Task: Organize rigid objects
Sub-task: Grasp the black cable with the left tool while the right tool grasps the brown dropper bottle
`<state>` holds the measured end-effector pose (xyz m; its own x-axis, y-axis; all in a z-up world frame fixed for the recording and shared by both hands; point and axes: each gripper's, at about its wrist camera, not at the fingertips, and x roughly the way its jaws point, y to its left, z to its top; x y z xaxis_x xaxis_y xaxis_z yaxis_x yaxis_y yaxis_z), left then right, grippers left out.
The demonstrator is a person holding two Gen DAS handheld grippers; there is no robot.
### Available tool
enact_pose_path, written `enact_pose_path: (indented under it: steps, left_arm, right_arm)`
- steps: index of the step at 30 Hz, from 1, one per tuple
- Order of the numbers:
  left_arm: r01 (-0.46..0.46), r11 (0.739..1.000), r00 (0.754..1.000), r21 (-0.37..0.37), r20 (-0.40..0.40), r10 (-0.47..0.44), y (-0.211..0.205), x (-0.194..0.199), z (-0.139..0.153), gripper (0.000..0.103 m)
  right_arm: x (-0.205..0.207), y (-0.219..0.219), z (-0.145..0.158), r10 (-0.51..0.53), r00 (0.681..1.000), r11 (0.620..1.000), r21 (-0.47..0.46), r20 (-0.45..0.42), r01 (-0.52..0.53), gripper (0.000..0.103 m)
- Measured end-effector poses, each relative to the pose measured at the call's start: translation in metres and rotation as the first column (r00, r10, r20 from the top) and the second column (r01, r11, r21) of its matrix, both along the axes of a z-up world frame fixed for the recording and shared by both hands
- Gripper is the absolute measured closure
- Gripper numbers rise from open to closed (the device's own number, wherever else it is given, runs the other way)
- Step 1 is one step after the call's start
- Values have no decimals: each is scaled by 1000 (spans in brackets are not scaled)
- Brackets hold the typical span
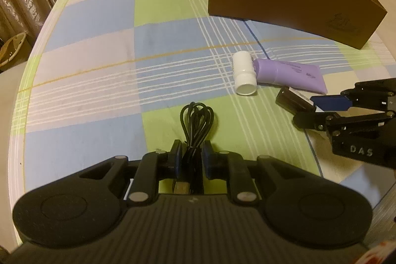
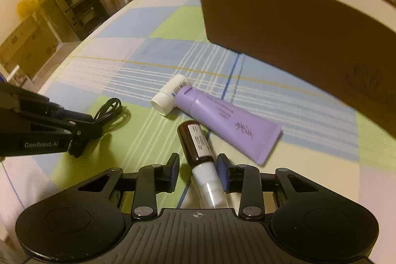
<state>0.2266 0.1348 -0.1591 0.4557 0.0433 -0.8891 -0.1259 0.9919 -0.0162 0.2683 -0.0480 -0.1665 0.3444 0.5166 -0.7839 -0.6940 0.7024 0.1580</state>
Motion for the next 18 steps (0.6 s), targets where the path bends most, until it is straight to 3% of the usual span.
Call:
enact_pose_path:
  steps: [9, 18]
  left_arm:
    - [2, 1000, 1000, 18, -19, -2, -3, 4, -6, 87]
    - [6, 999, 999, 34, -35, -4, -8, 6, -5, 90]
  right_arm:
    - [-9, 16, -6, 41, 998, 998, -54, 47, -38, 79]
    - [-4, 12, -4, 20, 1000, 999, -38, 2, -20, 79]
